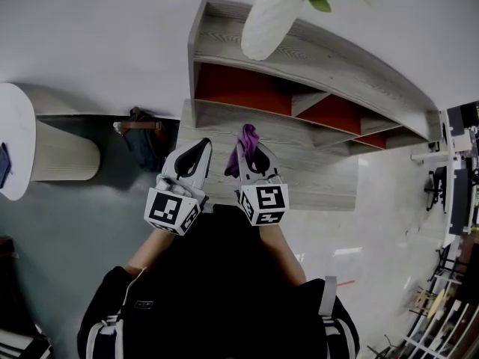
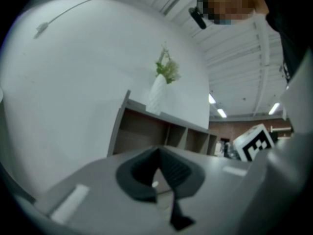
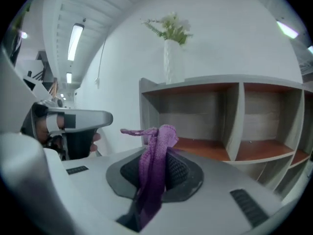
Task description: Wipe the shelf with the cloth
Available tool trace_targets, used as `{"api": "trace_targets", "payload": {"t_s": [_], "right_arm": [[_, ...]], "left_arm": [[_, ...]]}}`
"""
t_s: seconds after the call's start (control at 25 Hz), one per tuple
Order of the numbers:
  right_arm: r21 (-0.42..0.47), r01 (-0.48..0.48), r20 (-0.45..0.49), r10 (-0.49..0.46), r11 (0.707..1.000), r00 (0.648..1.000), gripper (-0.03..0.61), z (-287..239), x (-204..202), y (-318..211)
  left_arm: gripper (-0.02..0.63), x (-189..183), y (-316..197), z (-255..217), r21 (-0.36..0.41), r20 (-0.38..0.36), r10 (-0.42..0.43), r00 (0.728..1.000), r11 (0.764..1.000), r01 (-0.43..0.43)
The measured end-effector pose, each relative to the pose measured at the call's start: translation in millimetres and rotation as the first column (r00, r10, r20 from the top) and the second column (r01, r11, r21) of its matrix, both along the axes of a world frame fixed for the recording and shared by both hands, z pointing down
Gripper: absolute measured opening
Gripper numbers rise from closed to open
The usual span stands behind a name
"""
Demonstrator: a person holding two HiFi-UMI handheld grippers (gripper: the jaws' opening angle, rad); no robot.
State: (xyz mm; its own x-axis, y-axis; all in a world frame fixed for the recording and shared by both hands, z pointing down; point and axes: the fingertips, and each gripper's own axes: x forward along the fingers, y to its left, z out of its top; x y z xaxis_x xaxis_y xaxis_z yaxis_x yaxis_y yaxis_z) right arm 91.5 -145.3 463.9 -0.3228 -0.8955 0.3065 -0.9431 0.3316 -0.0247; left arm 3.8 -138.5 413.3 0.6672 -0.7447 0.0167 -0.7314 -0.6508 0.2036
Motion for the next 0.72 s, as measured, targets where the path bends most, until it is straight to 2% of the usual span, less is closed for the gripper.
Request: {"api": "trace_targets", "payload": {"t_s": [0.28,0.72], "right_arm": [[0.114,-0.124,0.075,0.116,0.986,0.990,0.049,-32.7,27.6,15.8],[0.114,-0.152,0.080,0.143,0.982,0.986,0.049,-24.6,38.2,20.0]], "left_arm": [[0.005,6.6,-1.3,0.5,0.005,0.011,0.008,1.000,1.000,-0.008],[0.005,23.2,-0.3,5.3,0.000,0.028,0.043,0.999,0.999,-0.043]]}}
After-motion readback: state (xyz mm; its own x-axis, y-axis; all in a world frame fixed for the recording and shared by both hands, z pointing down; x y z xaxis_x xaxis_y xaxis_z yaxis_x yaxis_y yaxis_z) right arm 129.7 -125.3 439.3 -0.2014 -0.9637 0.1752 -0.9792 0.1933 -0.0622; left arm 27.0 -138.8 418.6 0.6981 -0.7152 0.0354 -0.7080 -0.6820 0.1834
